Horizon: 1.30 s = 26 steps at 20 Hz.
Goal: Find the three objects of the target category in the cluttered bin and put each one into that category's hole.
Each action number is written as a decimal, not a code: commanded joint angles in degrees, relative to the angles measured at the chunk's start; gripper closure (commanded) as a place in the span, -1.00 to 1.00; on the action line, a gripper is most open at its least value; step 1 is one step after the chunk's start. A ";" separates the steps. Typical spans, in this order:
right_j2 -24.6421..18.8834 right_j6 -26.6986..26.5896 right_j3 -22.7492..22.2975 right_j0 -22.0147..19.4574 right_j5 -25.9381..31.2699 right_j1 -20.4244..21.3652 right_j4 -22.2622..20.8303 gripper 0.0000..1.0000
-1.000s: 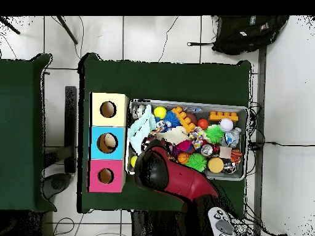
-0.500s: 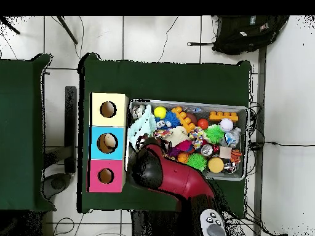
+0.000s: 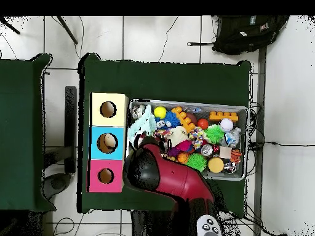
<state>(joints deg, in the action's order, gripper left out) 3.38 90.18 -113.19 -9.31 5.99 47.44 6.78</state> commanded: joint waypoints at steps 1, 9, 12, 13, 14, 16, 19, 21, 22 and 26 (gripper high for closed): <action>0.50 8.26 4.28 -1.32 3.20 -1.57 -0.04 -1.00; -0.09 7.98 4.29 -2.46 1.04 -2.78 -1.05 -1.00; -0.77 8.37 4.12 -2.91 -0.42 -3.57 -1.15 -1.00; -0.85 8.52 4.10 -2.89 -0.76 -3.75 -1.13 -1.00; -0.93 8.68 4.07 -2.87 -1.10 -3.93 -1.10 -1.00; -1.13 8.94 4.03 -2.87 -1.86 -4.39 -1.11 -1.00; -2.07 8.88 4.24 -3.72 -3.35 -5.61 -1.53 -1.00; -2.87 8.74 4.71 -4.50 -4.71 -6.92 -1.92 -1.00; -3.09 8.86 4.83 -4.67 -5.81 -7.68 -2.15 -1.00; -3.21 9.02 4.59 -4.84 -7.29 -8.39 -2.37 -1.00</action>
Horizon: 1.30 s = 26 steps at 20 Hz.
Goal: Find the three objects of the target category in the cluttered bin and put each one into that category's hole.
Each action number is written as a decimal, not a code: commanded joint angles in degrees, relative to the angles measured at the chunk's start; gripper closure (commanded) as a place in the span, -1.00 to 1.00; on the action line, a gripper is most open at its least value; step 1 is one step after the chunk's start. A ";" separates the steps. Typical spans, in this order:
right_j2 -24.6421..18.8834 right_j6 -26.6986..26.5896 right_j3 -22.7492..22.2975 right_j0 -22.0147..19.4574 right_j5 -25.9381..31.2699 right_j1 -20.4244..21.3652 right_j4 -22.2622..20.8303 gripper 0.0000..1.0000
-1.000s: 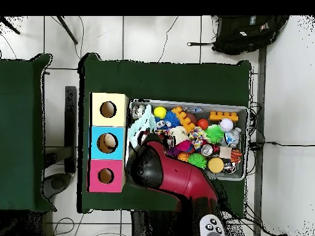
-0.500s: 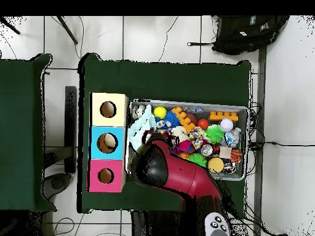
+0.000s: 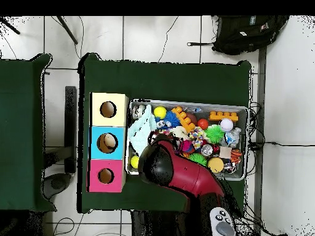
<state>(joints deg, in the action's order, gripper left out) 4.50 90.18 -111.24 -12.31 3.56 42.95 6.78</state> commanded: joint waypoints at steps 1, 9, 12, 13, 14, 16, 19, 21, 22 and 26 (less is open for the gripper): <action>-4.46 9.06 2.49 -1.96 -5.00 -3.91 -2.36 -1.00; -7.78 9.24 4.00 -4.05 -6.25 -6.11 -1.65 -1.00; -8.10 10.03 4.51 -3.56 -6.99 -6.92 -0.72 -1.00; -7.98 10.23 4.62 -3.27 -7.01 -7.02 -0.40 -1.00; -7.73 10.66 4.61 -2.73 -6.94 -6.98 0.16 -1.00; -7.16 11.40 4.49 -1.74 -6.82 -6.92 1.04 -1.00; -6.90 12.36 4.20 -0.81 -6.91 -7.04 1.97 -1.00; -7.04 13.13 3.75 -0.35 -7.15 -7.23 2.50 -1.00; -6.86 13.52 3.55 0.08 -7.09 -7.23 2.88 -1.00; -5.79 13.75 3.32 1.50 -6.21 -7.19 3.61 -1.00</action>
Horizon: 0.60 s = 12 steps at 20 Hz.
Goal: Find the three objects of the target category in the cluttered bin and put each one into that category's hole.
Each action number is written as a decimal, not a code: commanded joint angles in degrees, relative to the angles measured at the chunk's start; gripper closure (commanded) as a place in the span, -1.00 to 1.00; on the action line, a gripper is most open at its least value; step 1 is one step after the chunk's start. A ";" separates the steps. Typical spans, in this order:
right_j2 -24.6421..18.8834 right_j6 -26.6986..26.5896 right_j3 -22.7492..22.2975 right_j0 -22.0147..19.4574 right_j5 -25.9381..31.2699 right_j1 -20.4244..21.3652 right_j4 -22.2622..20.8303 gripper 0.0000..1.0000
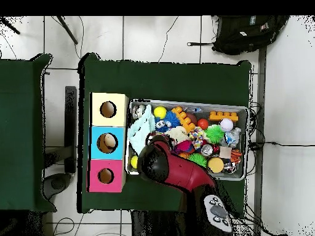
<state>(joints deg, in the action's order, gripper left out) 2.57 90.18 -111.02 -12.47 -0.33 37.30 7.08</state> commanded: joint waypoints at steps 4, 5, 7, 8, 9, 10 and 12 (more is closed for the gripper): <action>-3.02 12.89 3.33 2.28 -0.67 -1.25 3.42 -1.00; -3.05 12.71 3.34 2.17 -0.55 -1.22 3.31 -1.00; -3.20 12.66 3.18 1.92 -0.72 -1.18 3.14 -1.00; -3.99 12.70 2.88 1.09 -1.07 -1.03 2.81 -1.00; -4.54 12.81 2.61 0.57 -1.87 -0.97 2.38 -1.00; -5.10 12.91 2.34 0.04 -2.68 -0.91 1.95 -1.00; -6.39 12.98 1.91 -1.29 -3.98 -0.81 1.02 1.00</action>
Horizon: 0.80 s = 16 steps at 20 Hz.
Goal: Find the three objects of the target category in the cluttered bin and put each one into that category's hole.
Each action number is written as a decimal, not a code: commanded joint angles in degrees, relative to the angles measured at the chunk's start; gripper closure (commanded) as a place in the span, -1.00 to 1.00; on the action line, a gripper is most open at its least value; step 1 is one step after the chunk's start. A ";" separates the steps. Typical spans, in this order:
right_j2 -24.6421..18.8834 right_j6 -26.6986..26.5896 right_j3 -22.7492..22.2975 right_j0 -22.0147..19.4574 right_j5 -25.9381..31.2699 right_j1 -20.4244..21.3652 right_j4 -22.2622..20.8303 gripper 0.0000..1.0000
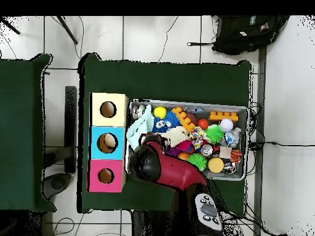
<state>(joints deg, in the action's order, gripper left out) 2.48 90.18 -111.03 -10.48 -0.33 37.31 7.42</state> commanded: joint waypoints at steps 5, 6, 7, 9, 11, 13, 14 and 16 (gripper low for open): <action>-4.31 11.76 2.91 -1.61 -0.28 -1.16 1.79 1.00; -4.40 11.50 2.90 -1.74 -0.07 -1.25 1.60 1.00; -4.36 11.36 2.94 -1.75 0.07 -1.27 1.53 1.00; -4.22 11.14 2.94 -1.80 0.12 -1.21 1.33 1.00; -3.96 11.07 2.97 -1.66 0.02 -1.11 1.26 1.00; -3.86 11.03 2.84 -1.59 0.15 -0.85 1.22 1.00; -3.84 11.06 2.64 -1.60 0.08 -0.73 1.14 1.00; -4.25 11.39 2.16 -1.96 -0.97 -0.70 0.83 1.00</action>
<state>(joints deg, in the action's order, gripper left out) 2.02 90.18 -111.03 -11.47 -0.33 37.31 7.42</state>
